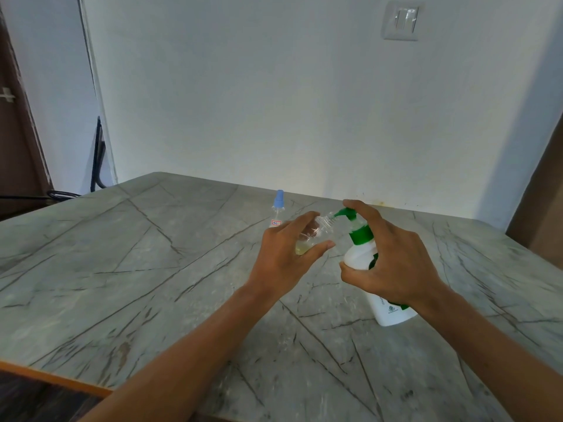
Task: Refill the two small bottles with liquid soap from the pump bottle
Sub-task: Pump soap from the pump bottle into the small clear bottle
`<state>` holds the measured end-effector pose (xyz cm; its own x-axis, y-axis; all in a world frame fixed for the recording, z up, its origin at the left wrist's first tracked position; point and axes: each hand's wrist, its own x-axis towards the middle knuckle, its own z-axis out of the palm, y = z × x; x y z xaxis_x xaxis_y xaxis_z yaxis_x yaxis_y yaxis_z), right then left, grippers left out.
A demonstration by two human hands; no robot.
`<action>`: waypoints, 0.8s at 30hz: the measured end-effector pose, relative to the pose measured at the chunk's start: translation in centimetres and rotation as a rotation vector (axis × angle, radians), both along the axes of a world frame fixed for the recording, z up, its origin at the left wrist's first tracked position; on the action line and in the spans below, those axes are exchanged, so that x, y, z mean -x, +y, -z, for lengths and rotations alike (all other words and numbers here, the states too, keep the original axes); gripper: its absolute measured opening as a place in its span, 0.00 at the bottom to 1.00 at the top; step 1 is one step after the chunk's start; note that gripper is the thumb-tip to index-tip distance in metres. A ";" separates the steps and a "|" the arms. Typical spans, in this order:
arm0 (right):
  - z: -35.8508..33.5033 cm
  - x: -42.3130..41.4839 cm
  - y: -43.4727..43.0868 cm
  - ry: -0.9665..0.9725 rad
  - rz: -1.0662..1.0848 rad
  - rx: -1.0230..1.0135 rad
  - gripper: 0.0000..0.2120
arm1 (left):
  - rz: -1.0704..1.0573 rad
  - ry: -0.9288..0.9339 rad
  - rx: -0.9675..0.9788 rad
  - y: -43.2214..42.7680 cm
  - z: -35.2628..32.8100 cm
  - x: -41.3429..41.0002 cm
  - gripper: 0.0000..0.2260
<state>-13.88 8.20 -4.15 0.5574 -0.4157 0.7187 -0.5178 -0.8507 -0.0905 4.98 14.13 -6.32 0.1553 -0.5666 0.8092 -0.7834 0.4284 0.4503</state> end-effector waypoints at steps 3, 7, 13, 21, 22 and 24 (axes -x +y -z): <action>-0.2 -0.1 -0.1 -0.005 -0.011 -0.013 0.45 | 0.004 0.004 0.003 0.0 -0.1 0.0 0.24; -0.3 -0.2 -0.2 -0.007 -0.018 -0.020 0.43 | 0.011 0.004 -0.006 0.0 0.1 0.0 0.23; -0.2 -0.2 -0.4 -0.030 -0.041 -0.021 0.39 | 0.029 -0.030 -0.037 -0.1 0.5 0.0 0.24; 0.1 0.0 -0.3 -0.022 -0.005 0.012 0.44 | -0.003 -0.012 -0.004 -0.1 0.3 0.2 0.25; 0.1 0.0 -0.3 -0.011 0.001 0.011 0.46 | -0.008 -0.005 -0.005 -0.2 0.3 0.2 0.25; 0.0 -0.1 -0.2 0.016 0.007 0.010 0.49 | -0.023 -0.005 -0.015 -0.2 0.2 0.1 0.25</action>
<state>-13.78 7.99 -4.18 0.5660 -0.4128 0.7136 -0.5255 -0.8476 -0.0735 4.90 13.97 -6.54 0.1647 -0.5750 0.8014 -0.7953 0.4032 0.4527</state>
